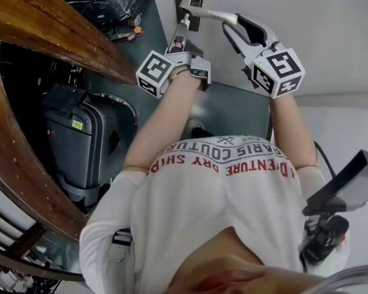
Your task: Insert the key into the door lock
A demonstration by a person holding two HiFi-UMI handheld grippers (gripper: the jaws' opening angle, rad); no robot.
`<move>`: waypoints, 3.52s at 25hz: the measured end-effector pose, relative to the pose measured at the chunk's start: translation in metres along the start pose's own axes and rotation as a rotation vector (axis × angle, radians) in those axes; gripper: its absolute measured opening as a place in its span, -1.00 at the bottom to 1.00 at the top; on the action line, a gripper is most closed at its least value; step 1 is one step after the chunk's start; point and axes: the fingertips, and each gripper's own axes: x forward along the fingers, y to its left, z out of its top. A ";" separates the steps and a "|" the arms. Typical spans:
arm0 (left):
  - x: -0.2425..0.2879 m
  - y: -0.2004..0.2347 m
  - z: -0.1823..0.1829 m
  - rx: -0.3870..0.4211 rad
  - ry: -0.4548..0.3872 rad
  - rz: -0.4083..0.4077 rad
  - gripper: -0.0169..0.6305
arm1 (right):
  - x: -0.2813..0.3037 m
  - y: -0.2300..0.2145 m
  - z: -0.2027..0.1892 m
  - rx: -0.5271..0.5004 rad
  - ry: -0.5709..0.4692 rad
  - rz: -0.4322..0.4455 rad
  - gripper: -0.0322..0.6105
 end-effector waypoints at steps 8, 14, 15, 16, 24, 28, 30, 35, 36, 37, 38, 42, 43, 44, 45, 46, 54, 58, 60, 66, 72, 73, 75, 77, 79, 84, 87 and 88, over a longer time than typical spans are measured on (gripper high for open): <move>0.018 0.001 0.001 -0.052 -0.030 -0.009 -0.88 | 0.001 -0.002 0.000 -0.025 0.004 -0.005 -0.51; 0.019 0.001 0.001 -0.017 -0.006 -0.033 -0.88 | 0.002 -0.001 -0.001 -0.031 0.014 -0.007 -0.51; 0.019 0.000 0.000 0.002 0.007 -0.037 -0.87 | 0.002 -0.001 -0.001 -0.027 0.016 -0.009 -0.51; 0.019 -0.001 0.001 0.026 0.020 -0.039 -0.81 | 0.003 -0.001 -0.001 -0.024 0.018 -0.014 -0.51; -0.051 -0.024 0.003 0.425 0.179 -0.003 -0.62 | -0.035 0.012 -0.007 0.007 0.088 -0.085 -0.51; -0.124 -0.077 -0.028 0.958 0.359 -0.076 -0.66 | -0.073 0.080 -0.007 -0.018 0.134 0.024 -0.65; -0.168 -0.103 -0.050 1.139 0.462 -0.148 -0.94 | -0.099 0.121 -0.002 0.003 0.126 0.072 -0.89; -0.276 -0.128 -0.099 1.372 0.681 -0.283 -0.94 | -0.167 0.219 -0.006 0.024 0.116 0.151 -0.89; -0.293 -0.130 -0.109 1.367 0.715 -0.303 -0.95 | -0.178 0.236 -0.011 0.026 0.125 0.164 -0.89; -0.308 -0.133 -0.119 1.349 0.746 -0.324 -0.95 | -0.188 0.252 -0.016 0.028 0.136 0.178 -0.89; -0.323 -0.137 -0.129 1.332 0.773 -0.344 -0.94 | -0.197 0.266 -0.021 0.029 0.150 0.191 -0.89; -0.367 -0.154 -0.155 1.384 0.836 -0.383 -0.94 | -0.231 0.307 -0.032 0.010 0.225 0.219 -0.89; -0.377 -0.156 -0.158 1.399 0.850 -0.382 -0.94 | -0.238 0.315 -0.032 0.009 0.233 0.219 -0.89; -0.387 -0.158 -0.161 1.406 0.862 -0.381 -0.94 | -0.246 0.322 -0.031 0.012 0.233 0.217 -0.89; -0.398 -0.160 -0.165 1.408 0.873 -0.380 -0.94 | -0.254 0.330 -0.029 0.017 0.228 0.215 -0.89; -0.410 -0.161 -0.168 1.408 0.881 -0.379 -0.94 | -0.263 0.337 -0.027 0.023 0.221 0.210 -0.89; -0.534 -0.161 -0.227 1.344 0.934 -0.401 -0.94 | -0.375 0.418 -0.047 0.075 0.210 0.117 -0.89; -0.633 -0.167 -0.258 1.307 0.933 -0.411 -0.94 | -0.448 0.488 -0.062 0.085 0.214 0.074 -0.89; -0.685 -0.172 -0.271 1.301 0.934 -0.416 -0.94 | -0.482 0.529 -0.068 0.083 0.208 0.068 -0.89; -0.798 -0.193 -0.279 1.299 0.902 -0.393 -0.94 | -0.548 0.622 -0.062 0.118 0.172 0.083 -0.89; -0.864 -0.220 -0.288 1.314 0.910 -0.401 -0.94 | -0.582 0.671 -0.023 0.097 0.103 0.102 -0.89; -0.872 -0.224 -0.289 1.323 0.909 -0.403 -0.94 | -0.587 0.676 -0.018 0.086 0.094 0.097 -0.89; -0.884 -0.226 -0.289 1.346 0.901 -0.397 -0.94 | -0.595 0.685 -0.015 0.072 0.089 0.091 -0.89; -0.890 -0.226 -0.285 1.350 0.897 -0.386 -0.94 | -0.598 0.692 -0.015 0.067 0.090 0.091 -0.89; -0.896 -0.227 -0.281 1.349 0.896 -0.379 -0.94 | -0.599 0.699 -0.014 0.067 0.088 0.093 -0.89; -0.905 -0.243 -0.279 1.366 0.877 -0.393 -0.94 | -0.607 0.708 -0.002 0.052 0.069 0.091 -0.89; -0.909 -0.247 -0.280 1.380 0.875 -0.398 -0.94 | -0.613 0.709 0.001 0.048 0.057 0.080 -0.89; -0.910 -0.247 -0.280 1.384 0.876 -0.397 -0.94 | -0.615 0.708 0.001 0.048 0.055 0.075 -0.89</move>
